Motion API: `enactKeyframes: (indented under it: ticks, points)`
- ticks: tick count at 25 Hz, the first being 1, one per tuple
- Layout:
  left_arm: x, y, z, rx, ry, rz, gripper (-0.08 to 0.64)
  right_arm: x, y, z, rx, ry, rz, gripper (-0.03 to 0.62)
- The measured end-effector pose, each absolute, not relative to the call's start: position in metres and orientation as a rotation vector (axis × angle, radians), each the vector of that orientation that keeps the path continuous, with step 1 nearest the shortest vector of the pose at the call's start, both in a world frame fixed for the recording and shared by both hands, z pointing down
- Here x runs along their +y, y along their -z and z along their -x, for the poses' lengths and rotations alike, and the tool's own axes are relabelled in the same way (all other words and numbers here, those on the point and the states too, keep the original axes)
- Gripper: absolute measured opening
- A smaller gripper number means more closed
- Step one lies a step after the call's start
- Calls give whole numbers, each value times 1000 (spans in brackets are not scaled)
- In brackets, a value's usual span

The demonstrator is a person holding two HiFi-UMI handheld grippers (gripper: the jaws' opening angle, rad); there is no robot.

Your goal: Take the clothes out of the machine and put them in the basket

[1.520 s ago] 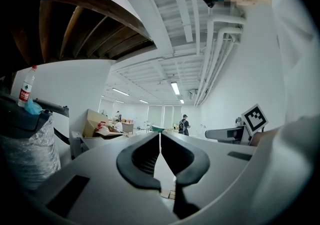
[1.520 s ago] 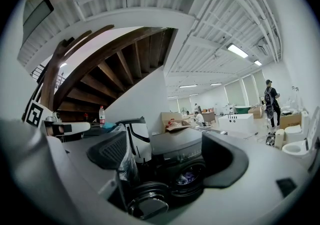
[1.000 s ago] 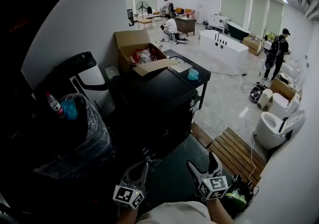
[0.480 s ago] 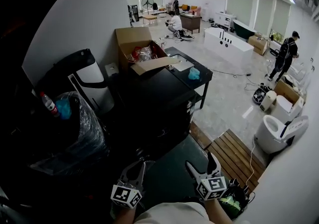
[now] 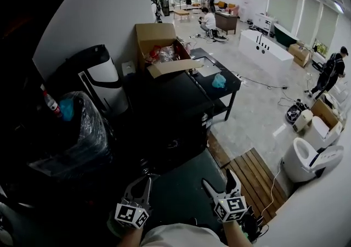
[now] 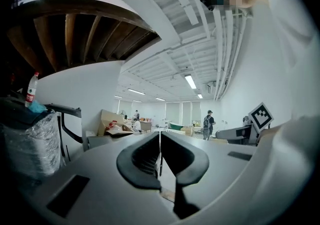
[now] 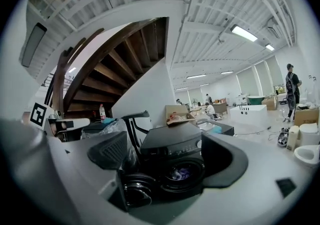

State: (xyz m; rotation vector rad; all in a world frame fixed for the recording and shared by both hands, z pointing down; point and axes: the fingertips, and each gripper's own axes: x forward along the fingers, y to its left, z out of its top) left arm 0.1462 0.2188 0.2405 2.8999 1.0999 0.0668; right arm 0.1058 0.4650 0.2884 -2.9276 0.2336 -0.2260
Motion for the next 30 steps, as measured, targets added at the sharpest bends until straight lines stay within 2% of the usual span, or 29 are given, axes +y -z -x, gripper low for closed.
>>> enactKeyframes:
  ticks: [10, 30]
  points:
    - [234, -250, -136, 951, -129, -2956, 23, 489, -295, -105, 330, 222, 2892, 454]
    - [260, -258, -146, 981, -174, -2968, 23, 492, -305, -124, 378, 255, 2836, 453]
